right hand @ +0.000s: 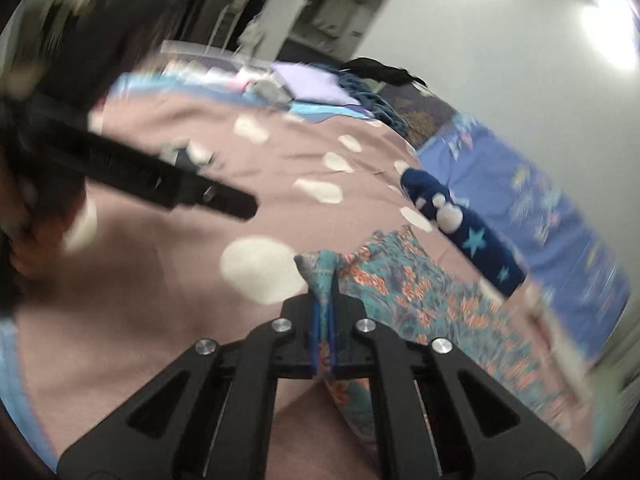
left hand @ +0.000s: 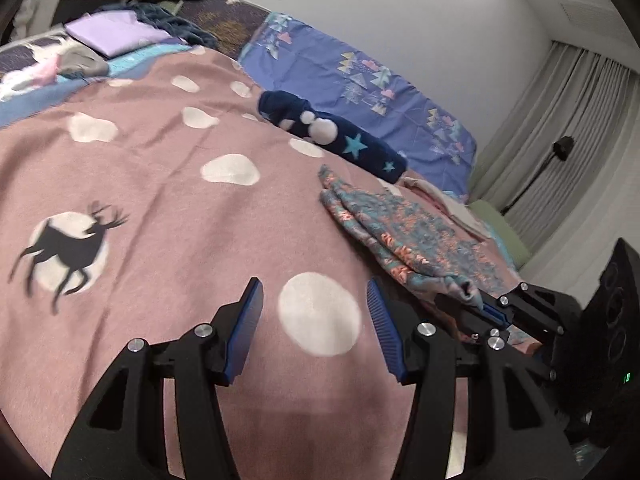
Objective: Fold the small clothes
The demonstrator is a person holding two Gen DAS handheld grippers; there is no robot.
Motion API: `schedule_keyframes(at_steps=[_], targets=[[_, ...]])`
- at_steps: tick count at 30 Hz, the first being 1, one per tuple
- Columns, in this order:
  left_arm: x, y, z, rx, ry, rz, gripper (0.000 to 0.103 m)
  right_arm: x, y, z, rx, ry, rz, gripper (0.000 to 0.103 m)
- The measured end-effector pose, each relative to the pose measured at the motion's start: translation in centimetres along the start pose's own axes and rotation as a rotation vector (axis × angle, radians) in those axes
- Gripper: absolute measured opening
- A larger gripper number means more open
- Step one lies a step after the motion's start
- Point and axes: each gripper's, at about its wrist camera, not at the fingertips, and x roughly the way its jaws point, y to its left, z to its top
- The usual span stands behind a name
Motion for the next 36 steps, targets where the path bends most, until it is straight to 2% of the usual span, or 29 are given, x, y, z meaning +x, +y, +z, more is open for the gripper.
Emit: schedule_keyframes(at_steps=[3,4,8,10,11,12,13,14,16,17,18,21,23,24,25,26,27,29,32,35,36], targets=[[2.9,0.1,2.2,-0.054,0.059,-0.115,0.054,-0.1,-1.3,0.2,0.071,0.006,0.025,0.003],[4.6,0.1,3.1,-0.083,0.100,-0.170,0.054,-0.2,-1.2,0.2,0.076,0.005,0.027,0.003],[10.8,0.0,5.2,-0.195,0.233,-0.297,0.063,-0.2,0.3,-0.2,0.038,0.017,0.022,0.003],[13.8,0.0,5.8,-0.244,0.281,-0.301,0.063,0.0,0.8,-0.2,0.026,0.028,0.021,0.003],[15.4,-0.1,6.2,-0.254,0.290,-0.278,0.056,-0.1,1.2,-0.3,0.024,0.031,0.019,0.003],[16.3,-0.4,6.6,-0.242,0.267,-0.248,0.042,0.0,1.5,-0.3,0.018,0.034,0.017,0.003],[16.8,-0.6,7.1,-0.228,0.255,-0.234,0.004,0.0,1.8,-0.2,0.009,0.031,0.013,0.003],[17.2,-0.9,7.6,-0.234,0.245,-0.241,0.005,-0.2,2.3,-0.1,-0.004,0.020,0.008,0.003],[16.3,-1.6,8.7,-0.217,0.171,-0.289,0.005,-0.6,3.5,-0.2,-0.046,-0.002,-0.007,0.003],[15.8,-2.3,9.0,-0.160,0.133,-0.274,0.005,-0.5,3.9,-0.2,-0.059,-0.001,-0.011,0.003],[15.9,-2.7,8.9,-0.119,0.127,-0.235,0.005,0.0,4.1,-0.5,-0.069,0.016,-0.008,0.003],[17.6,-1.8,7.5,-0.099,0.190,-0.132,0.005,1.0,3.8,-1.0,-0.046,0.072,0.015,0.003],[18.0,-0.4,6.7,-0.153,0.210,-0.145,0.009,0.9,3.6,-1.4,-0.043,0.082,0.020,0.004],[18.0,0.2,6.8,-0.189,0.206,-0.166,0.010,0.5,3.6,-1.6,-0.049,0.081,0.009,0.006],[17.6,0.8,7.0,-0.210,0.195,-0.173,0.018,0.3,3.6,-1.8,-0.058,0.080,-0.004,0.008],[17.1,1.0,7.3,-0.206,0.179,-0.160,0.031,0.0,3.7,-2.0,-0.072,0.080,-0.019,0.018],[16.7,1.0,7.4,-0.198,0.172,-0.155,0.037,-0.1,3.8,-2.3,-0.097,0.080,-0.045,0.029],[17.1,0.5,7.6,-0.181,0.193,-0.189,0.053,0.2,4.1,-2.7,-0.129,0.094,-0.068,0.030],[18.2,-0.6,7.6,-0.116,0.215,-0.174,0.053,1.8,4.8,-3.0,-0.166,0.150,-0.087,0.031],[19.5,-0.8,8.2,-0.108,0.223,-0.190,0.053,3.7,5.6,-2.9,-0.213,0.184,-0.128,0.049],[19.8,-0.7,8.4,-0.109,0.222,-0.192,0.049,4.3,5.7,-2.7,-0.226,0.175,-0.152,0.050]])
